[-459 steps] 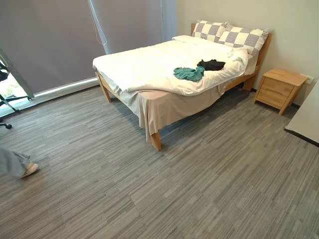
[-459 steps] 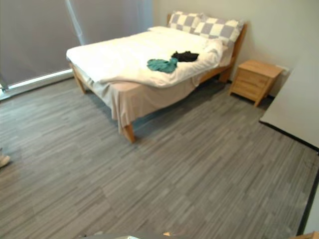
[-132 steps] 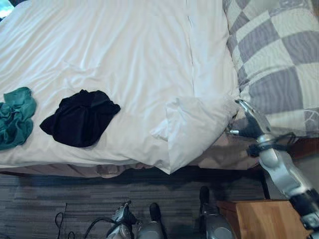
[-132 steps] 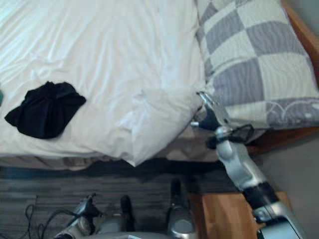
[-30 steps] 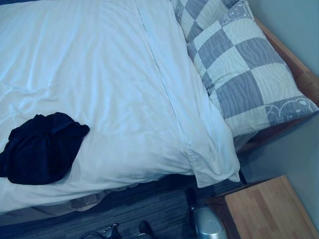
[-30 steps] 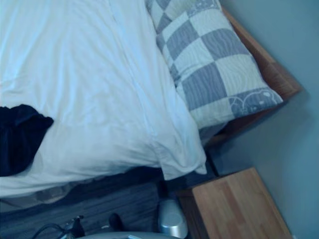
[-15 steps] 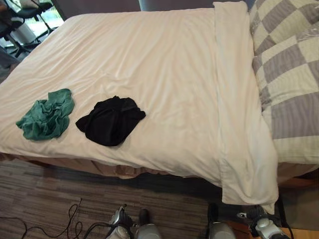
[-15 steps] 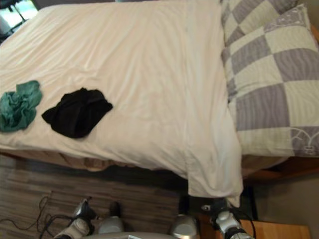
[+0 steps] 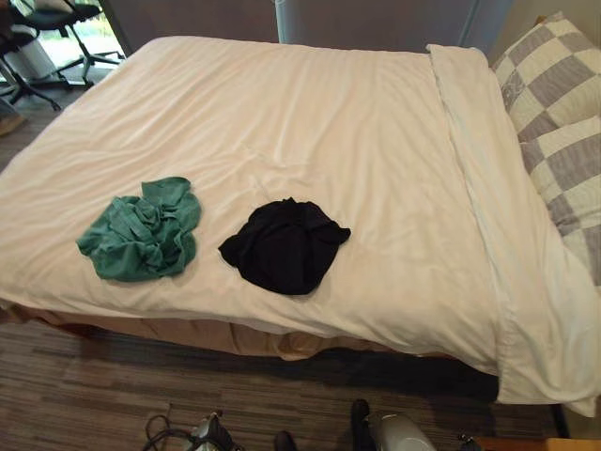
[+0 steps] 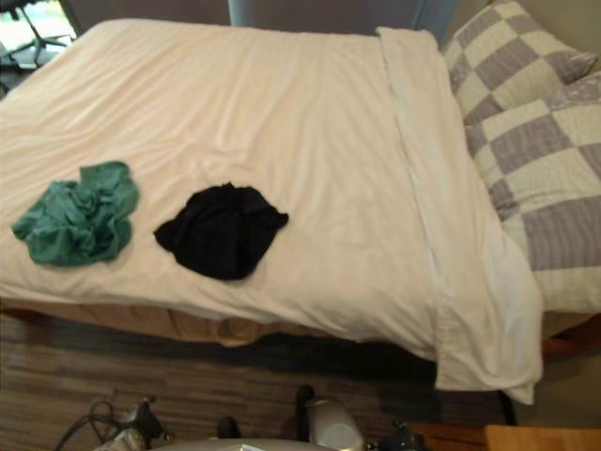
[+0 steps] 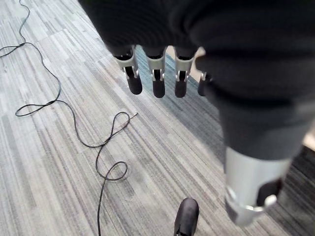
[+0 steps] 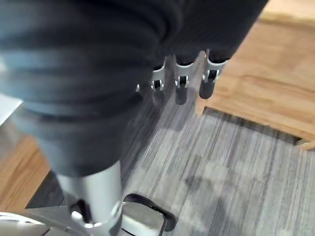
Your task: Tidy up the quilt and then pick up the clothes from the bed and put them into the laundry hamper.
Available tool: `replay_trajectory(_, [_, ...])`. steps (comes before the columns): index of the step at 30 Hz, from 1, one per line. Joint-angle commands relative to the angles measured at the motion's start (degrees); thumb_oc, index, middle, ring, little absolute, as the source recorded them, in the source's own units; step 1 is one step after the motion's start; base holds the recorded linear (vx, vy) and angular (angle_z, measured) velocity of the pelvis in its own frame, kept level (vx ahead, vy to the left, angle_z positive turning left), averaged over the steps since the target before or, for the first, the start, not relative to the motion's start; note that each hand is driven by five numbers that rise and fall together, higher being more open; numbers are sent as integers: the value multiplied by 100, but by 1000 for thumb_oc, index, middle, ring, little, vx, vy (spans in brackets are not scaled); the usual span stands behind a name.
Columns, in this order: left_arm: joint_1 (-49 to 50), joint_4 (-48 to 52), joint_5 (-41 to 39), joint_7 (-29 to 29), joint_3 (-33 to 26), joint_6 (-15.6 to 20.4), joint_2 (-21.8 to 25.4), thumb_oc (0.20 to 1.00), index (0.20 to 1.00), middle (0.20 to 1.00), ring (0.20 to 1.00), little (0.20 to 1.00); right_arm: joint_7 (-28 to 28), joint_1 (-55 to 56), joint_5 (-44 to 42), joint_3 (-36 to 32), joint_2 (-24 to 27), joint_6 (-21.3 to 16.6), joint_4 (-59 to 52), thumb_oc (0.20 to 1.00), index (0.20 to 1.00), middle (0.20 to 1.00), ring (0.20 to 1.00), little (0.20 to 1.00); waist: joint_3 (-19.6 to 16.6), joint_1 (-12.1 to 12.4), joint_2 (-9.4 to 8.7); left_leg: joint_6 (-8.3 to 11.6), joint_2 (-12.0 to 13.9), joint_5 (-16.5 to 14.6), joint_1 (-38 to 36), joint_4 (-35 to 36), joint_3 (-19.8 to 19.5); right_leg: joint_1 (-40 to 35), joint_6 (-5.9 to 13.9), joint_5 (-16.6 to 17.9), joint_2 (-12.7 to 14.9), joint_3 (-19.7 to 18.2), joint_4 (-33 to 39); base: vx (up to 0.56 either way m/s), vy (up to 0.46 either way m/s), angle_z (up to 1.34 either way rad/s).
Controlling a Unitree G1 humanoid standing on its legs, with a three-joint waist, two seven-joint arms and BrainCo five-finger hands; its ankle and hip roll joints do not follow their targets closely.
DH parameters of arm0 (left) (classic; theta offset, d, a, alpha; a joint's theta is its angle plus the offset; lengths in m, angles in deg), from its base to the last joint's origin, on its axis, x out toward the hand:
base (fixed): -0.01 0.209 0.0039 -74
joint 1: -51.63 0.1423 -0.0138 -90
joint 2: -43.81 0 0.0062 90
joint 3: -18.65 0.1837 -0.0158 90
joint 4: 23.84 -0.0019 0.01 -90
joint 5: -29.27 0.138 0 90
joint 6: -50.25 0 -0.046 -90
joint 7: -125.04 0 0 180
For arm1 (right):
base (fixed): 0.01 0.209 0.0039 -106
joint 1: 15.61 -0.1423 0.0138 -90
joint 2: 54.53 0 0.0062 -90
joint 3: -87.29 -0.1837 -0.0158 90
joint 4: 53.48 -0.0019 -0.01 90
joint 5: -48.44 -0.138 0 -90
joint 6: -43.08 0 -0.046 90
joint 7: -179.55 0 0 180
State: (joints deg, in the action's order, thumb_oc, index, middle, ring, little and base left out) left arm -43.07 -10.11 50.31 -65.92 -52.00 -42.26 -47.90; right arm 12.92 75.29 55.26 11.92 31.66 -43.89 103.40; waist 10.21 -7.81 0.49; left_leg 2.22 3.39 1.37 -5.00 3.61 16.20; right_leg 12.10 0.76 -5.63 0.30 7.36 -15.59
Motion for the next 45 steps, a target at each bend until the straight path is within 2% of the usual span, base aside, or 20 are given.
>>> replay_trajectory(1, [-233, 528, -461, -236, -158, 94, -26, 1000, 1000, 1000, 1000, 1000, -45, -641, 418, 358, 281, 49, 50, 1000, 1000, 1000, 1000, 1000, 761, 241, -51, 1135, 184, -114, 1623, -4328, 254, -1116, 235, 22, 603, -155, 1416, 78, 224, 56])
replay_trajectory(3, [-381, 779, -467, -337, 38, 143, -54, 1000, 1000, 1000, 1000, 1000, 15, -669, 390, 286, 327, 65, 163, 1000, 1000, 1000, 1000, 1000, 789, 257, -54, 1093, 470, -217, 1812, -4517, 245, -1327, 306, 86, 732, -163, 1673, 154, 347, 24])
replay_trajectory(6, [-472, 950, -407, -253, 286, 233, -149, 1000, 1000, 1000, 1000, 1000, 37, -696, 331, 162, 324, 79, 142, 1000, 1000, 1000, 1000, 1000, 602, 121, 119, 811, 1014, -349, 1424, -3336, 175, -1407, 584, 98, 1075, -144, 1893, 171, 448, -28])
replay_trajectory(7, [-473, 949, -407, -253, 285, 233, -149, 1000, 1000, 1000, 1000, 1000, 36, -696, 332, 161, 325, 80, 140, 1000, 1000, 1000, 1000, 1000, 596, 128, 105, 806, 995, -325, 1412, -3301, 192, -1398, 586, 105, 1091, -154, 1895, 253, 748, -40])
replay_trajectory(9, [-592, 1059, -332, -254, 517, 347, -203, 1000, 1000, 1000, 1000, 1000, 15, -702, 467, 250, 299, -37, -102, 1000, 1000, 1000, 1000, 1000, 325, 33, 172, 797, 1723, 118, 758, -1012, -13, -1331, 986, 132, 1602, -405, 1878, 281, 983, -32])
replay_trajectory(11, [-672, 1020, -439, -341, 591, 378, -258, 1000, 1000, 1000, 1000, 1000, 35, -708, 689, 423, 309, -99, -212, 1000, 1000, 1000, 1000, 1000, 205, 123, 141, 996, 2201, 555, 623, -348, -645, -1337, 1172, 161, 1961, -686, 1968, 173, 832, -6])
replay_trajectory(13, [-706, 906, -476, -335, 615, 387, -348, 1000, 1000, 1000, 1000, 1000, -81, -732, 1137, 706, 248, -137, -187, 1000, 1000, 1000, 1000, 1000, 158, 257, 157, 1129, 2018, 114, 621, -563, -1366, -1364, 1424, 419, 2306, -743, 2059, 119, 793, -33])
replay_trajectory(15, [-891, 834, -554, -335, 587, 309, -435, 1000, 1000, 1000, 1000, 1000, -235, -913, 1464, 829, 111, -14, -111, 1000, 1000, 1000, 1000, 1000, 193, 263, 29, 1236, 1822, -407, 596, -831, -1006, -1020, 1424, 1412, 2690, -600, 2059, -9, 543, -47])
replay_trajectory(16, [-896, 832, -554, -335, 586, 310, -433, 1000, 1000, 1000, 1000, 1000, -236, -917, 1464, 828, 109, -13, -110, 1000, 1000, 1000, 1000, 1000, 182, 279, 19, 1233, 1814, -399, 608, -831, -988, -986, 1424, 1425, 2697, -626, 2059, -233, 578, -73])
replay_trajectory(17, [-900, 847, -584, -334, 473, 341, -310, 1000, 1000, 1000, 1000, 1000, -257, -1226, 1728, 1194, -68, 19, -55, 1000, 1000, 1000, 1000, 1000, 251, 593, -111, 1022, 1552, -614, 525, -795, -568, -538, 1424, 1712, 2956, 705, 2059, -291, 589, -112])
replay_trajectory(18, [-906, 884, -546, -292, 518, 363, -254, 1000, 1000, 1000, 1000, 1000, -280, -1363, 1748, 1383, -204, -20, -101, 1000, 1000, 1000, 1000, 1000, 267, 700, -149, 931, 1388, -564, 498, -723, -370, -585, 1310, 1443, 2808, 1169, 1914, -285, 587, -153])
replay_trajectory(20, [-859, 900, -498, -265, 556, 370, -215, 1000, 1000, 1000, 1000, 1000, -262, -1379, 1770, 1511, -266, -78, -170, 1000, 1000, 1000, 1000, 1000, 275, 724, -173, 846, 1232, -519, 440, -596, -280, -615, 1246, 1160, 2520, 1100, 1588, -116, 371, -125])
replay_trajectory(22, [-750, 875, -419, -203, 537, 305, -171, 1000, 1000, 1000, 1000, 1000, -318, -1397, 1674, 1617, -322, -158, -503, 1000, 1000, 1000, 1000, 1000, 387, 673, -97, 648, 1041, -381, 325, -390, -180, -250, 1239, 708, 1873, 518, 615, -139, 524, -2])
replay_trajectory(26, [-541, 571, -100, -138, 463, 149, -34, 1000, 1000, 1000, 1000, 1000, -346, -1208, 1340, 1695, -199, -274, -889, 1000, 1000, 1000, 1000, 1000, 404, 535, -59, 333, 417, -314, 312, -275, -440, -588, 751, -172, 410, -296, -115, -71, 400, 28])
replay_trajectory(28, [-353, 374, -251, -201, 151, 126, -28, 1000, 1000, 1000, 1000, 1000, -334, -1121, 1101, 1440, -180, -180, -644, 1000, 1000, 1000, 1000, 1000, 257, 632, -151, 271, 115, -400, 201, -177, -529, -1188, 592, -154, 614, -199, 662, 43, 198, 107])
replay_trajectory(31, [3, 267, -797, -326, -486, 135, -41, 1000, 1000, 1000, 1000, 1000, -135, -927, 637, 800, -76, -104, -255, 1000, 1000, 1000, 1000, 1000, -71, 646, -111, 257, 83, -388, 88, -18, -406, -1505, 650, 73, 679, -197, 1417, 91, 60, 32])
replay_trajectory(37, [399, 508, -1453, -835, -1414, 274, 375, 1000, 1000, 1000, 1000, 1000, 357, -393, -281, -519, 245, -168, -766, 1000, 1000, 1000, 1000, 1000, -208, 512, -92, 275, 52, -374, -40, 139, -323, -1688, 800, 300, 825, -157, 1843, 38, 39, -14])
replay_trajectory(38, [628, 948, -1756, -1123, -1961, 356, 692, 1000, 1000, 1000, 1000, 1000, 628, 49, -355, -988, 440, -253, -1530, 1000, 1000, 1000, 1000, 1000, -188, 461, -99, 292, 66, -371, -76, 139, -291, -1709, 856, 341, 862, -150, 1861, 19, 13, -7])
replay_trajectory(43, [1090, 2309, -1826, -1660, -2794, 617, 1313, 1000, 1000, 1000, 1000, 1000, 1164, 732, -30, -1857, 852, -442, -2984, 1000, 1000, 1000, 1000, 1000, -181, 381, -88, 302, 80, -414, -159, 139, -241, -1768, 936, 379, 925, -148, 1913, 13, 12, -4])
replay_trajectory(45, [1209, 3643, -1509, -1869, -3184, 815, 1787, 1000, 1000, 1000, 1000, 1000, 1293, 957, 1417, -1923, 1592, -499, -3973, 1000, 1000, 1000, 1000, 1000, -175, 390, -93, 317, 113, -445, -203, 139, -198, -1773, 966, 388, 957, -167, 1938, -9, -4, -6])
